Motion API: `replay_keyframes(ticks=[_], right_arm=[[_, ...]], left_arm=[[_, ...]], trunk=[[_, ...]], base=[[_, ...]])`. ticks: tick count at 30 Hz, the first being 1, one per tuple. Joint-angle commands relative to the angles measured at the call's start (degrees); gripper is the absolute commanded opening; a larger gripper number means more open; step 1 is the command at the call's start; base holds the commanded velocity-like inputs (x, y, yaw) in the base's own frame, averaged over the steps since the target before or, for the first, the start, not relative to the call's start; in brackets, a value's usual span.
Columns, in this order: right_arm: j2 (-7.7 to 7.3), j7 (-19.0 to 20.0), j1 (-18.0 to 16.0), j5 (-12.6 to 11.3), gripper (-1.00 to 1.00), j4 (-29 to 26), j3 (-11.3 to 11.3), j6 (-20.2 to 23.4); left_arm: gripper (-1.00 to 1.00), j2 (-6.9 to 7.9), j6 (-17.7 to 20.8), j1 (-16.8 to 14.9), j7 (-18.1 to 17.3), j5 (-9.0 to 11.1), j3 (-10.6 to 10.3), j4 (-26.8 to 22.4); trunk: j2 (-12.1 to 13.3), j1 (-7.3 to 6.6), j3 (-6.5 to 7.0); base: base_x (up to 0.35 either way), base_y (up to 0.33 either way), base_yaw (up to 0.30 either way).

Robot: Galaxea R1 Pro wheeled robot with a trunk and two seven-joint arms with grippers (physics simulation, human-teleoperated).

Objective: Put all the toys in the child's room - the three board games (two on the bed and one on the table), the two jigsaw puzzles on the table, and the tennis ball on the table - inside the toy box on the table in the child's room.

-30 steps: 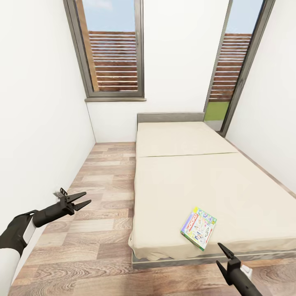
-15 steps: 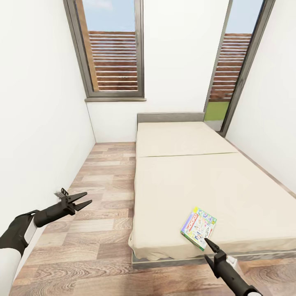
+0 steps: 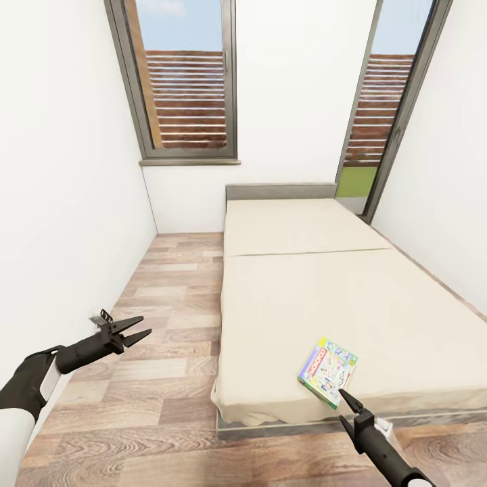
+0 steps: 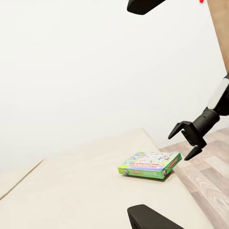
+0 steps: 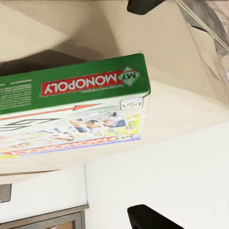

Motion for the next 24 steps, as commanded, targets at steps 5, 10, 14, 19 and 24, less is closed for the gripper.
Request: replay_keyframes(ticks=[5,10,14,19,24], right_arm=[[-0.24,0.0,0.0,-0.3,1.00,0.0,-0.1,0.4],[-0.33,0.0,0.0,-0.3,1.00,0.0,-0.2,0.3],[-0.32,0.0,0.0,-0.3,1.00,0.0,-0.2,0.3],[-0.26,0.0,0.0,-0.3,1.00,0.0,-0.2,0.3],[-0.20,0.0,0.0,-0.3,1.00,0.0,-0.2,0.3]], left_arm=[[1.00,-0.05,0.6,0.0,-0.2,-0.1,0.0,0.0],[1.00,-0.22,0.5,0.0,-0.2,0.0,0.0,0.0],[1.00,-0.38,0.5,0.0,-0.2,-0.1,-0.1,0.0],[1.00,-0.42,0.5,0.0,-0.2,-0.1,-0.1,0.0],[1.00,-0.43,0.5,0.0,-0.2,-0.1,-0.1,0.0]], trunk=[[-0.4,0.22,-0.23],[-0.4,0.22,-0.23],[-1.2,0.66,-0.59],[-3.2,1.76,-1.49],[-5.2,2.85,-2.39]], base=[[0.000,0.000,0.000],[0.000,0.000,0.000],[0.000,0.000,0.000],[0.000,0.000,0.000],[0.000,0.000,0.000]])
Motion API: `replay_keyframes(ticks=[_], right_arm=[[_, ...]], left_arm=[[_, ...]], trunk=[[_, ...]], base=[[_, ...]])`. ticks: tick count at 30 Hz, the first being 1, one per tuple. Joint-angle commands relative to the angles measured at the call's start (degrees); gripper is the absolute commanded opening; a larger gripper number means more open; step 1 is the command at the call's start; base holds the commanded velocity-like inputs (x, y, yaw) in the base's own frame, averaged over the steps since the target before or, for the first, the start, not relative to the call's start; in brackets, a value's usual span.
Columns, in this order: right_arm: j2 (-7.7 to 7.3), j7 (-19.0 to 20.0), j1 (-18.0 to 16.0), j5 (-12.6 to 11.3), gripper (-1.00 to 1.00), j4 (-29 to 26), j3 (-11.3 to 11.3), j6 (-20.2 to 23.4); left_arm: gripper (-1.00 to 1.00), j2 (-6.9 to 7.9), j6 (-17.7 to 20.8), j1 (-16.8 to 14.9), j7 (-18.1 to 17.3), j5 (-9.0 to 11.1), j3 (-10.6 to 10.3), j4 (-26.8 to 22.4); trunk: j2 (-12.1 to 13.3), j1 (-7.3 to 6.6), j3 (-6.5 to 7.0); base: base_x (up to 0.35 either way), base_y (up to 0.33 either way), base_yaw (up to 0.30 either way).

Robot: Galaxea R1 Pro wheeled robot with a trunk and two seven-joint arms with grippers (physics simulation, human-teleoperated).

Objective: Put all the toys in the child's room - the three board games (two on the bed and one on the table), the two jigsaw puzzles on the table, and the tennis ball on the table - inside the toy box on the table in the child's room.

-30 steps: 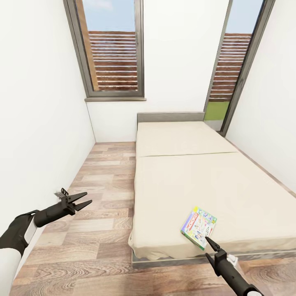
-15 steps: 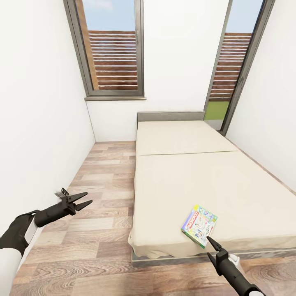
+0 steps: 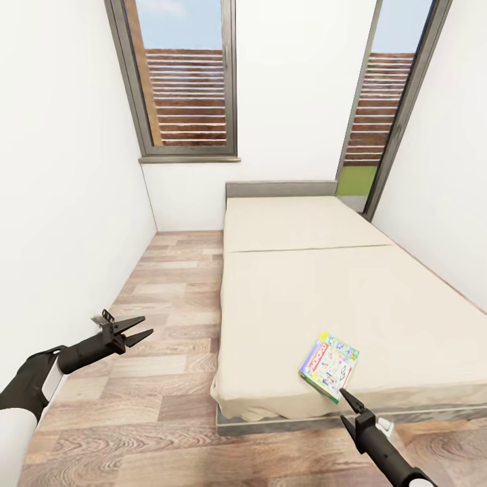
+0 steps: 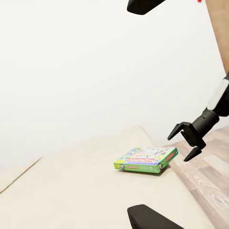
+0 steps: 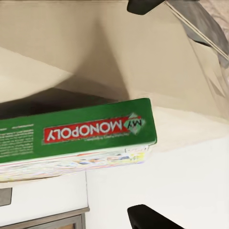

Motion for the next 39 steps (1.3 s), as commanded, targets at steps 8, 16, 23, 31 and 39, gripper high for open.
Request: replay_keyframes(ticks=[8,16,23,31,39], right_arm=[[0.36,0.0,0.0,-0.4,1.00,0.0,-0.1,0.4],[0.56,-0.1,-0.1,-0.4,1.00,0.0,-0.1,0.3],[0.65,0.0,-0.1,-0.4,1.00,0.0,-0.1,0.3],[0.77,0.0,-0.1,-0.4,1.00,-0.2,0.0,0.3],[0.81,-0.1,-0.2,-0.4,1.00,-0.2,0.0,0.3]], left_arm=[[1.00,0.00,0.6,0.0,-0.2,-0.1,0.1,0.0],[1.00,0.00,0.6,0.0,-0.2,0.0,0.1,0.0],[1.00,0.00,0.6,0.0,-0.2,0.0,0.0,0.0],[1.00,0.00,0.6,0.1,-0.2,0.0,0.0,0.0],[1.00,0.00,0.6,0.1,-0.2,0.0,0.1,0.0]], trunk=[[-1.6,0.88,-0.77],[-1.6,0.88,-0.77],[-1.6,0.88,-0.77],[-1.6,0.88,-0.77],[-1.6,0.88,-0.77]], base=[[0.000,0.000,0.000],[0.000,0.000,0.000],[0.000,0.000,0.000],[0.000,0.000,0.000],[0.028,0.000,0.000]])
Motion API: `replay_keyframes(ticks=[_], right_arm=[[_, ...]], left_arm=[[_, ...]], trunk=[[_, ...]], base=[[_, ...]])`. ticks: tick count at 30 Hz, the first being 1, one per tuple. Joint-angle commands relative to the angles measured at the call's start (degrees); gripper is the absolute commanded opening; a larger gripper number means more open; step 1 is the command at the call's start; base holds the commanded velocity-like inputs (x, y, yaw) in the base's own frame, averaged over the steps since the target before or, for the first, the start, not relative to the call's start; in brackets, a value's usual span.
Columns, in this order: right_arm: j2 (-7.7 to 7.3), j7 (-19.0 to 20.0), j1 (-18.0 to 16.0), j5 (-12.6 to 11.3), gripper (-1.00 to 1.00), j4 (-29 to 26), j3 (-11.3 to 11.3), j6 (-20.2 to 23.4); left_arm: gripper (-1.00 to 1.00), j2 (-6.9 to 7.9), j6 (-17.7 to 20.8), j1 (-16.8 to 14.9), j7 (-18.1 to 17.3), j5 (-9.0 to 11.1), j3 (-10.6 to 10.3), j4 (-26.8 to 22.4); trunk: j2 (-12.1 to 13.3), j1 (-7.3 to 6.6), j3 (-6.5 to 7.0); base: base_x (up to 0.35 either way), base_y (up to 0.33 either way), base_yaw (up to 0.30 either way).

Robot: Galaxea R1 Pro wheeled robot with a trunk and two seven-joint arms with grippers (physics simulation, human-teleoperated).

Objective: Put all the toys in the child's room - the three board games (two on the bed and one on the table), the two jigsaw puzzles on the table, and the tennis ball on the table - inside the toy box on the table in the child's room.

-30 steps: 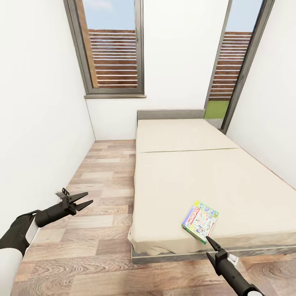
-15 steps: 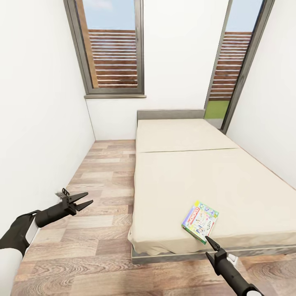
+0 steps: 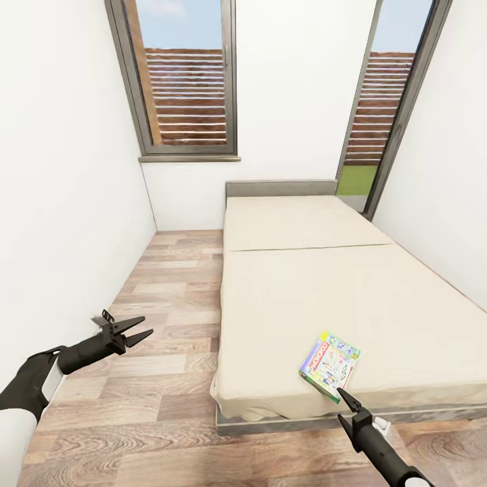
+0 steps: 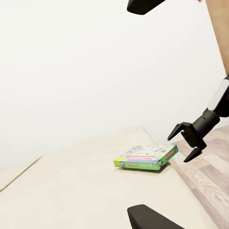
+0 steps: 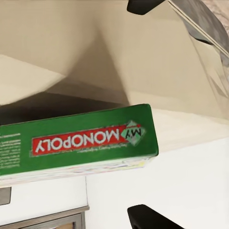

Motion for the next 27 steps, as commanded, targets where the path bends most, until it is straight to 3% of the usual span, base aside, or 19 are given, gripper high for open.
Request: replay_keyframes(ticks=[1,27], right_arm=[[0.01,0.0,0.0,-0.4,1.00,0.0,-0.1,0.5],[0.10,0.0,-0.1,-0.4,1.00,0.0,0.7,0.5]], left_arm=[[1.00,0.00,0.6,0.0,-0.2,-0.1,0.0,0.0],[1.00,0.00,0.6,0.0,-0.2,0.0,0.0,0.0]], trunk=[[0.0,-0.01,-0.05],[0.0,-0.01,-0.05]], base=[[0.010,0.000,0.000],[0.017,0.000,0.000]])
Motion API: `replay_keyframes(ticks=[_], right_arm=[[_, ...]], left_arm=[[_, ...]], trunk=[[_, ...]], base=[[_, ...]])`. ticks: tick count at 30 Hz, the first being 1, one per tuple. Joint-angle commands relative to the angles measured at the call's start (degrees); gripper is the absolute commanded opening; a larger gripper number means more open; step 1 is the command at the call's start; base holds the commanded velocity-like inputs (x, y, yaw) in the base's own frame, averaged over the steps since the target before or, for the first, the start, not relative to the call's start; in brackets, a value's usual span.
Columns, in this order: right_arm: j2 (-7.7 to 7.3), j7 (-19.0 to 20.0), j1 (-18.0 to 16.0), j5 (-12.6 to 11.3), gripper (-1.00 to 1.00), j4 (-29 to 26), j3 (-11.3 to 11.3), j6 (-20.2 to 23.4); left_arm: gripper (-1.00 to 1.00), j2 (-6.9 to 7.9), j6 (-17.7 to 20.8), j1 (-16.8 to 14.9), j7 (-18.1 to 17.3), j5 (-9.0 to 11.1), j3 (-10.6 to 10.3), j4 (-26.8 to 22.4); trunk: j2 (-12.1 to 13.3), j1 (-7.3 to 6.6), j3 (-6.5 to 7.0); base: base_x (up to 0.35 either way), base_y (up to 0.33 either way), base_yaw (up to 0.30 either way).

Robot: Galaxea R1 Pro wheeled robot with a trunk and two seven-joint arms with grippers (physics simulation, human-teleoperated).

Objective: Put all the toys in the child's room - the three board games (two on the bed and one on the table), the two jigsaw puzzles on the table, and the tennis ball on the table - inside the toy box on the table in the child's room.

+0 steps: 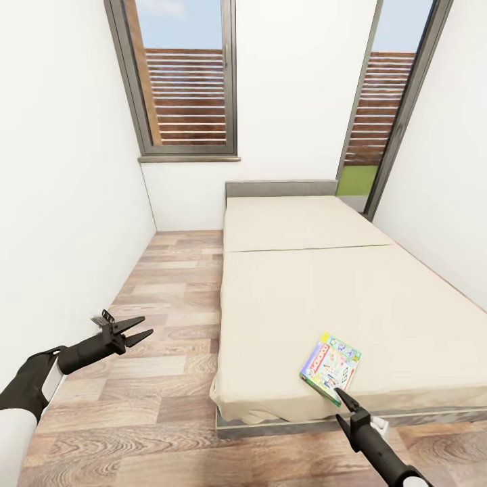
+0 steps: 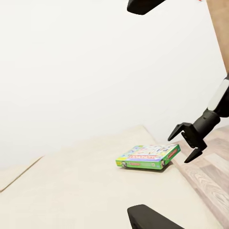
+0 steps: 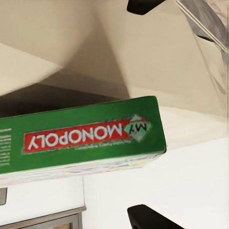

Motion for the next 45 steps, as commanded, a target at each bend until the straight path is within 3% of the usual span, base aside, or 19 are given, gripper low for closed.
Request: replay_keyframes(ticks=[1,9,30,38,45], right_arm=[[0.01,0.0,-0.1,-0.4,1.00,0.0,0.1,0.5],[-0.02,0.1,-0.7,-0.4,1.00,-0.1,2.7,0.5],[-0.17,0.3,-0.8,-0.4,1.00,-0.2,3.2,0.5],[-0.26,5.9,-0.8,-0.3,1.00,-0.2,3.2,-0.8],[-0.35,7.1,-0.8,-0.3,1.00,-0.2,3.3,-1.9]], left_arm=[[1.00,0.00,0.6,0.0,-0.2,-0.1,0.0,0.0],[1.00,0.00,0.6,0.0,-0.2,-0.1,0.0,0.0],[1.00,-0.04,0.6,0.0,-0.2,-0.1,0.0,0.0],[1.00,-0.04,0.6,0.0,-0.2,-0.1,0.0,0.0],[1.00,-0.05,0.6,0.0,-0.2,-0.1,0.0,0.0]], trunk=[[0.0,-0.01,-0.05],[0.0,-0.01,-0.05],[0.0,-0.01,-0.05],[0.0,-0.01,-0.05],[0.0,-0.01,-0.05]], base=[[0.000,0.000,0.000],[0.000,0.000,0.000],[0.000,0.000,0.000],[0.000,0.000,0.000],[0.000,0.000,0.000]])
